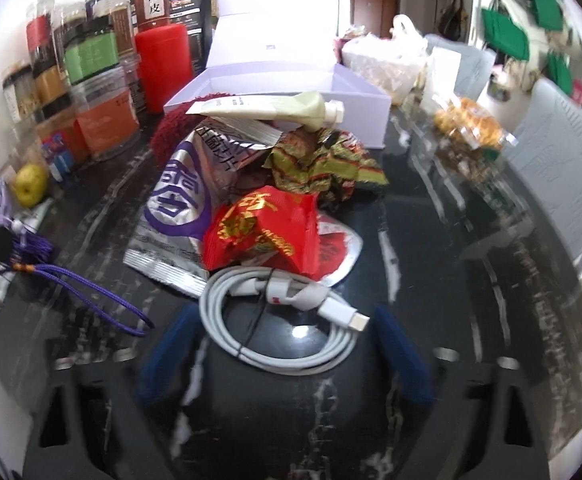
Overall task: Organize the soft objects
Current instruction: 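Lower the left gripper onto the lavender sachet and close it, then close the right gripper on the coiled white cable while the left gripper holds the sachet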
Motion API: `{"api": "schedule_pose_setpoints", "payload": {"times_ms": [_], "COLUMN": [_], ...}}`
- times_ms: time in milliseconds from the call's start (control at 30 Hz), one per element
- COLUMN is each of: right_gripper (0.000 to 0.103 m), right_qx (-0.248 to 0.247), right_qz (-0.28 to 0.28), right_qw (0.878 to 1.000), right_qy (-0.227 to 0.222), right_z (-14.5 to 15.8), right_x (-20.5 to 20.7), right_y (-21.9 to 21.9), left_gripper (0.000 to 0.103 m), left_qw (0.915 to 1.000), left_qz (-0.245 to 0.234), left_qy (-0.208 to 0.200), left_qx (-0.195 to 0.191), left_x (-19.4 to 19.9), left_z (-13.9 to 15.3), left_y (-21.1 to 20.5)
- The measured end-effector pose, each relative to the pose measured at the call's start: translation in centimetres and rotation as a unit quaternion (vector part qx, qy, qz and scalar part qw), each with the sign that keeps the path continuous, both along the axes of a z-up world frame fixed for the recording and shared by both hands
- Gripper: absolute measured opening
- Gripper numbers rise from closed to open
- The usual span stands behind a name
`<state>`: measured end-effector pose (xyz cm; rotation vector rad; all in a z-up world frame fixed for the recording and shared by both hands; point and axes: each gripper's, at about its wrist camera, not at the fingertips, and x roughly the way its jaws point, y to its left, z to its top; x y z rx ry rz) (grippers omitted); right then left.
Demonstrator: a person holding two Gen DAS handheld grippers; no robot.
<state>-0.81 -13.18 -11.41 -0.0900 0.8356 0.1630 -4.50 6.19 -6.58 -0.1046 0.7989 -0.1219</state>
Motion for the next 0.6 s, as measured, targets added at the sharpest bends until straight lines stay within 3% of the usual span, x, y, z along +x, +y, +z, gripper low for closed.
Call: {"api": "schedule_pose_setpoints", "payload": {"times_ms": [600], "right_gripper": [0.071], "right_qx": [0.035], "right_qz": [0.003], "right_qw": [0.999], "right_qy": [-0.015], "right_z": [1.7], "right_x": [-2.2], "right_y": [-2.3], "left_gripper": [0.066], "left_qw": [0.9993], "left_qz": [-0.032], "left_qy": [-0.009], "left_qx": [-0.014], "left_x": [-0.3], "left_z": [0.9], "left_y": [-2.2]}}
